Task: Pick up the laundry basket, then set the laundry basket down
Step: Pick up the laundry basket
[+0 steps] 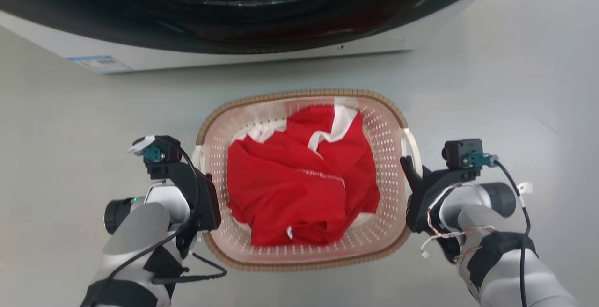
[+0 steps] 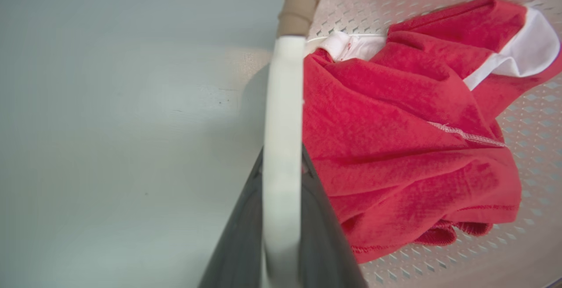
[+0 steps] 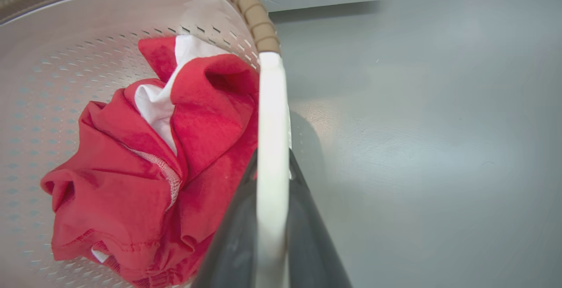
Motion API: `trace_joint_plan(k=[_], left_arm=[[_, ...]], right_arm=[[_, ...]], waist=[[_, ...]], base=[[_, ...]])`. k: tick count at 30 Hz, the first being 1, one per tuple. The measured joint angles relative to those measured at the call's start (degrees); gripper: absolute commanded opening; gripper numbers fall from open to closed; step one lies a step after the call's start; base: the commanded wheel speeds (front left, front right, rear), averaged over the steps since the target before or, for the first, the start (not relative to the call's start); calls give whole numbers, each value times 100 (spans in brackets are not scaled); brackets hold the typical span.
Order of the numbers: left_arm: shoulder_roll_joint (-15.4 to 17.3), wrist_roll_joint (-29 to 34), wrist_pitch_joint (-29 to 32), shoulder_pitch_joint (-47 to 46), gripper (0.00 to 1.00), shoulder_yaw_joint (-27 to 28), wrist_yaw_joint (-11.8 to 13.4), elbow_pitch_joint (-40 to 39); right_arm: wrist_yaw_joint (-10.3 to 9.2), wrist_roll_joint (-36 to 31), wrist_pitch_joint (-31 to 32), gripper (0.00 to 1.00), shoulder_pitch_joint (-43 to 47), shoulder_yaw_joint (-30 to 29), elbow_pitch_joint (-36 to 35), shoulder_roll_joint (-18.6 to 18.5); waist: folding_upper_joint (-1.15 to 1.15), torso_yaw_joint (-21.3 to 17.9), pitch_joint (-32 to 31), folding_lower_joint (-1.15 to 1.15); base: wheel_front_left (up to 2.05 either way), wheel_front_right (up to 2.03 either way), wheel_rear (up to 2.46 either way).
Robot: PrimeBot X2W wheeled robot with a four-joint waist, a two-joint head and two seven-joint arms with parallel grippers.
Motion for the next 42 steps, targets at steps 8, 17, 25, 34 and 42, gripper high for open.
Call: trace_joint_plan(k=[8,17,25,34,42], left_arm=[[-15,-74,337,331,0,8,-2,38],[-16,-275,693,669,0,24,-8,67],[-10,-335,947,990,0,57,-8,83],[-5,-379,1203,1304,0,59,-8,114],[-3,-423,1397,1558,0,63,1,132]], right_arm=[[0,356,396,0,397,146,3,19],[0,738,867,0,753,301,-43,21],[0,1100,1310,0,1026,394,-115,20],[0,1437,1730,0,1368,527,-176,5],[0,1636,2056,0,1611,644,-203,-9]], waist=[[0,2,-554,0],[0,18,-1180,1],[0,7,-1739,0],[0,-6,-2359,1],[0,-8,-2809,0]], base=[[0,0,0],[0,0,0],[0,0,0],[0,0,0],[0,0,0]])
